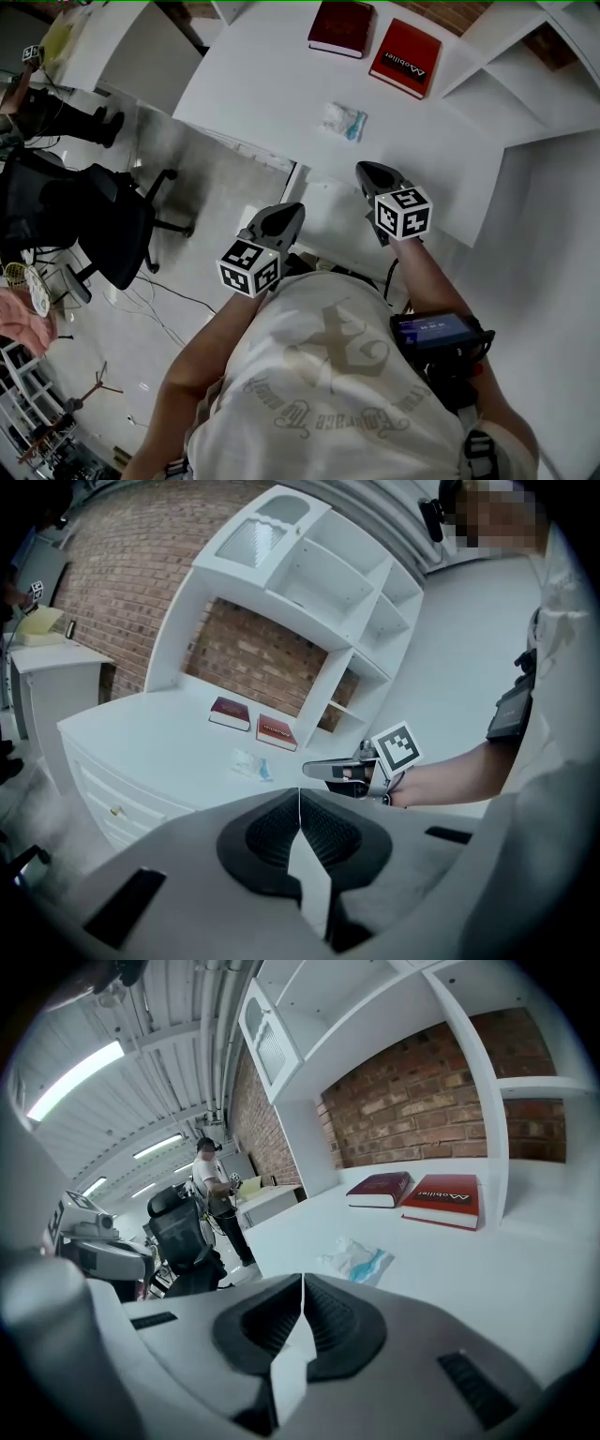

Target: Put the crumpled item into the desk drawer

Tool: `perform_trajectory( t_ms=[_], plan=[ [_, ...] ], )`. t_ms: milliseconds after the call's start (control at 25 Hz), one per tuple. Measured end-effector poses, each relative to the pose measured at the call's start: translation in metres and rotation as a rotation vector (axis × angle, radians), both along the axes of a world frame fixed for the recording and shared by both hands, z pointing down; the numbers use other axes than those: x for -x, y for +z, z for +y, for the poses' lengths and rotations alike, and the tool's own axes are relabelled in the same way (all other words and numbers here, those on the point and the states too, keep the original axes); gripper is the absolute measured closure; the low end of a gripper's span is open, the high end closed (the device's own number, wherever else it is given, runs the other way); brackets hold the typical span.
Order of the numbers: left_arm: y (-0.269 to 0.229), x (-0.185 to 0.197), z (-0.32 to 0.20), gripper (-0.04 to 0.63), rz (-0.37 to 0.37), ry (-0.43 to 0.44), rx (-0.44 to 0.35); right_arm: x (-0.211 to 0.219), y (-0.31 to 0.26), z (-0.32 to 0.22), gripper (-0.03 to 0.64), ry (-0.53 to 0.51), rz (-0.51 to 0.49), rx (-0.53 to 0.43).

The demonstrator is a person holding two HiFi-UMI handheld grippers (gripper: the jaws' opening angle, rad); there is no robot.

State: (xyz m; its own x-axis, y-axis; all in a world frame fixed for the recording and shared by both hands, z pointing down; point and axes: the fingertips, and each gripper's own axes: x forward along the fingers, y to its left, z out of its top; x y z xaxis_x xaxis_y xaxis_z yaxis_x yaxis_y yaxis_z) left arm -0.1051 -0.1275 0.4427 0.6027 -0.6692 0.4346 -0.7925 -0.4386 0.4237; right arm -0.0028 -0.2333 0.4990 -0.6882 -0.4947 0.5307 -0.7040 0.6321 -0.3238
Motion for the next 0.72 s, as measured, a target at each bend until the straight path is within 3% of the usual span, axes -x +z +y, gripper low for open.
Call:
perform_trajectory(
  t_ms=[560, 720],
  plan=[
    [0.023, 0.015, -0.029, 0.574, 0.014, -0.002, 0.062, 0.020, 0.032, -0.049, 0.587, -0.045, 0.107, 0.023],
    [0.029, 0.016, -0.034, 0.574, 0.019, -0.003, 0.075, 0.025, 0.041, -0.061, 0.500, -0.068, 0.138, 0.027]
  ],
)
